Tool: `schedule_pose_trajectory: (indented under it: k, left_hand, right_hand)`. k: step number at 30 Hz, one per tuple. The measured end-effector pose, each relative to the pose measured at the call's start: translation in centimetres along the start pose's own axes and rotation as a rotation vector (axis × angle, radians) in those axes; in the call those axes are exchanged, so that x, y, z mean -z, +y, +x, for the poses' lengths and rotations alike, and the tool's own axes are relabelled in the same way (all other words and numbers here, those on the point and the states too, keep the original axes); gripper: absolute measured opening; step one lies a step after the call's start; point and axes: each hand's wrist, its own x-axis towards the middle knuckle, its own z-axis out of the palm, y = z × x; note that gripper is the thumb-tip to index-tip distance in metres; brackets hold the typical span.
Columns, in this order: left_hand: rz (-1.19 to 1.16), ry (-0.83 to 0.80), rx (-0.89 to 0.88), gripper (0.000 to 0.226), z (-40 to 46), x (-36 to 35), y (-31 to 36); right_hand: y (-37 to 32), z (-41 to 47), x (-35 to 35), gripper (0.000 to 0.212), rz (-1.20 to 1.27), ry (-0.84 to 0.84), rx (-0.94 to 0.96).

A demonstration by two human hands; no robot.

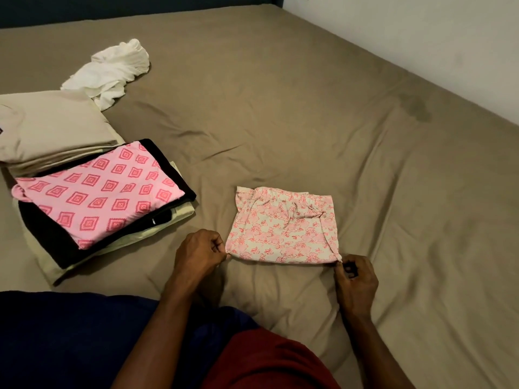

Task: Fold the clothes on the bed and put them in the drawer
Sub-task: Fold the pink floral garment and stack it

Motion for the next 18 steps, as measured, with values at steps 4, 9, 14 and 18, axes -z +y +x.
schedule_pose_trajectory:
  k: [4, 9, 14, 18]
  left_hand:
    - [0.054, 0.064, -0.014, 0.023, 0.1, 0.0, -0.2]
    - [0.079, 0.107, -0.037, 0.02, 0.2, -0.1, -0.4]
    - [0.155, 0.072, -0.138, 0.02, -0.4, -0.1, 0.0]
    - [0.332, 0.099, -0.516, 0.048, -1.4, -1.5, 0.7]
  right_hand:
    - [0.1, 1.5, 2.6, 0.017, -0.05, -0.048, 0.058]
    - [1.3, 3.8, 4.5, 0.013, -0.277, -0.292, 0.237]
    - [0.4, 4.4, 4.7, 0.028, -0.125, -0.297, 0.07]
    - [-0.8, 3.1, 3.9, 0.055, -0.241, -0.404, 0.338]
